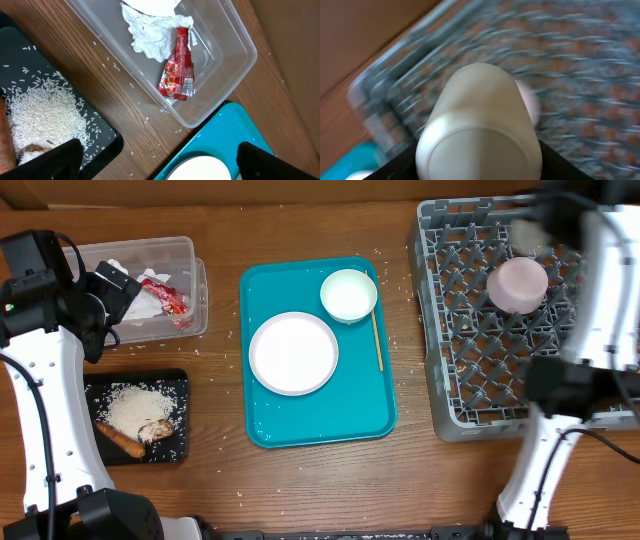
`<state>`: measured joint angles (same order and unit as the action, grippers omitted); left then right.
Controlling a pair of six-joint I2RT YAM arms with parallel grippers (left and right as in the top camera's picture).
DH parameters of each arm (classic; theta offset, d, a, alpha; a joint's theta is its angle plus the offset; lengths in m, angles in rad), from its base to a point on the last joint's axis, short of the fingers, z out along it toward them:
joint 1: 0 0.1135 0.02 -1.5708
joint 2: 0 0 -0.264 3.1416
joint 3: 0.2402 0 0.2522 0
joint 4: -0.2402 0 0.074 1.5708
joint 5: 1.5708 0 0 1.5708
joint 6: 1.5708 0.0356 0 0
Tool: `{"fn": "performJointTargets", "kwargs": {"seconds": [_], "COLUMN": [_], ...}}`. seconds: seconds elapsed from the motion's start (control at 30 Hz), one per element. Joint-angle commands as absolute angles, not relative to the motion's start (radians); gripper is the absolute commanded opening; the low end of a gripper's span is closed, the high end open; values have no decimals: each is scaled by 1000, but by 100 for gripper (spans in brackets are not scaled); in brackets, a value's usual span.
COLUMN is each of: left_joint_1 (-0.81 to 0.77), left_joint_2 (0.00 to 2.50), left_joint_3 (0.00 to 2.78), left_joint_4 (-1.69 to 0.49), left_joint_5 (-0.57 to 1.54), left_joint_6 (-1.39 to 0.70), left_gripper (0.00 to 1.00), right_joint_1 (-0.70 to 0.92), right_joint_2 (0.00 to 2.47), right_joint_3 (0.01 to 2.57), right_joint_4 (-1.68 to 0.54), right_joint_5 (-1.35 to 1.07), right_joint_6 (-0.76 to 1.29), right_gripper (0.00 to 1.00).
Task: Sort waste into correct bins and load items into the dishwasher
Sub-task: 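Carry the cup right and place it in the dish rack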
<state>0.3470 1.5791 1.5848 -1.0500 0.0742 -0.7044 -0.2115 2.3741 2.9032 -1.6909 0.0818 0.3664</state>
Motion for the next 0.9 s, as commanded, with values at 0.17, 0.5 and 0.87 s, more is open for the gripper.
{"fn": "performJointTargets", "kwargs": {"seconds": [0.17,0.5,0.87], "left_joint_1": [347,347,347], "left_joint_2": [1566,1566,1566], "left_joint_3": [1603,1603,1603], "left_joint_4": [-1048,-1048,-1048], "left_joint_5": [67,67,67], "left_joint_6": [-710,-710,-710], "left_gripper": [100,100,100], "right_joint_1": [-439,-538,-476], "right_joint_2": [2350,2351,2322], "right_joint_3": [2827,2630,2684], "right_joint_4": [-1672,-1604,-1694], "right_joint_5": [66,59,-241], "right_joint_6": [371,371,330], "right_gripper": [62,100,95]}}
